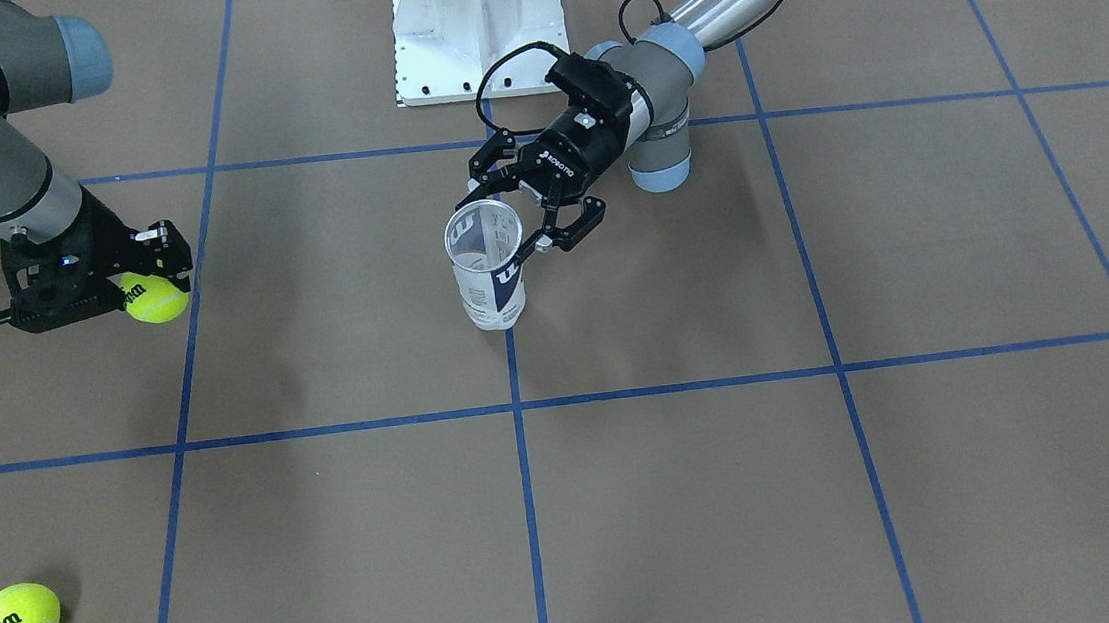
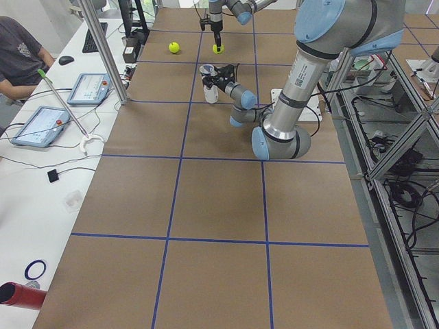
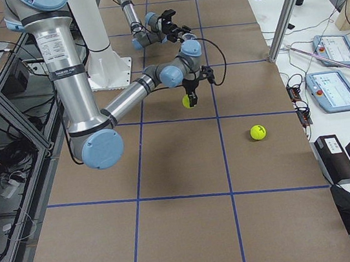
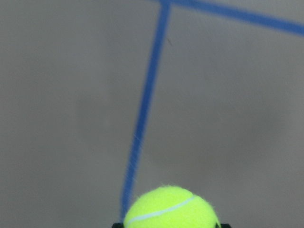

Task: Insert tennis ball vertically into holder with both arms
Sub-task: 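Close the right gripper on the yellow tennis ball and lift it, then carry the ball with the right gripper above the can's open top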

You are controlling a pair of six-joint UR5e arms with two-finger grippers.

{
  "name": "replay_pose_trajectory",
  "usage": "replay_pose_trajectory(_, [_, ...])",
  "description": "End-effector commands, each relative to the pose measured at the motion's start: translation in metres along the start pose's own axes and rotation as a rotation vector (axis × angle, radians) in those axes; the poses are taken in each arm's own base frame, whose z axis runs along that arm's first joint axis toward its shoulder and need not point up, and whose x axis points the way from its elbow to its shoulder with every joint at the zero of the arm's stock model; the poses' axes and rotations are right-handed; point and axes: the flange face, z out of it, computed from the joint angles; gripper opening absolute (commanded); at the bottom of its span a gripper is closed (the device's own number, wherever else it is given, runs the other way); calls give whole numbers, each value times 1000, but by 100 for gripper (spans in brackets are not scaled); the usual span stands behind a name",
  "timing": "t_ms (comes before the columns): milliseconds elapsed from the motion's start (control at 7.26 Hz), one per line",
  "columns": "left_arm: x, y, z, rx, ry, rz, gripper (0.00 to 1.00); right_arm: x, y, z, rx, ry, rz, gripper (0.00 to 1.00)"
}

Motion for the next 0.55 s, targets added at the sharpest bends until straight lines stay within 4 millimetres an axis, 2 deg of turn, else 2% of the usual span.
replay_pose_trajectory(0, [1, 2, 0, -2, 1, -1, 78, -64, -30, -66, 18, -100, 132, 0])
replay_pose_trajectory(413, [0, 3, -1, -5, 2, 1, 79, -137, -43, -129, 66, -215, 290, 0])
